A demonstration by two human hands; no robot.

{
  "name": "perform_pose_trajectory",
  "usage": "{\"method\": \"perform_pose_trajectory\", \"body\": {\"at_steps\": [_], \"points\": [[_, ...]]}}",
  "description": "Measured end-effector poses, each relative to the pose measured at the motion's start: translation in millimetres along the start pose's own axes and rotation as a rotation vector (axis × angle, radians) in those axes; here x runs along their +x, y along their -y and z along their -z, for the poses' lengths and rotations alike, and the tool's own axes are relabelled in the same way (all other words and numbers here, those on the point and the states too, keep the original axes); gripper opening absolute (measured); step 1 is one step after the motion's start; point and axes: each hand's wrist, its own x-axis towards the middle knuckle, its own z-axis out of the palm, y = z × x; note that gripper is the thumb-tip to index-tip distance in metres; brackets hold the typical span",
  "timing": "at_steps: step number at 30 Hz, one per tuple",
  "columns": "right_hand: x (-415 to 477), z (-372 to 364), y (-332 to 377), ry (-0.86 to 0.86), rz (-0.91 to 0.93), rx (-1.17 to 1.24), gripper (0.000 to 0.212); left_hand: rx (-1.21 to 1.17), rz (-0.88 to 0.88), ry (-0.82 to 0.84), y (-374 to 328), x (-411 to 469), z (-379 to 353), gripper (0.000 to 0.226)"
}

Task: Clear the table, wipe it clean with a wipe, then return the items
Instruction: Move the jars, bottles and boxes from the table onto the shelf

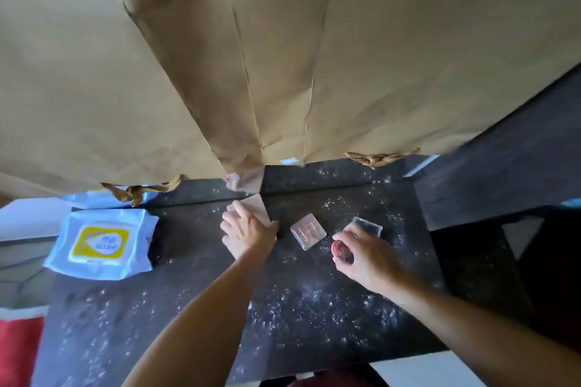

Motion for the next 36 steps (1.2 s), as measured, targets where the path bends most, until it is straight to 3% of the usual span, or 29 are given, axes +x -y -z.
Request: {"method": "perform_pose_trajectory", "body": {"at_steps": [7,17,28,36], "points": [[-25,-6,-1,-0.063,-0.112,-0.011,0.039,-0.058,-0.124,0.053,22,-11,19,0.09],[-62,23,36,-0.206,-0.2,0.007,0.029,-0.095,-0.538,0.053,37,-73,76,0.071],[-144,110,-34,-0.392,-0.357,-0.057,0.033,-0.09,-0.989,0.011,-57,-194,80,0.071],[-221,171,-133,-0.434,-0.376,-0.037,0.034,-0.145,-1.125,-0.08,-155,-314,54,0.068]]}}
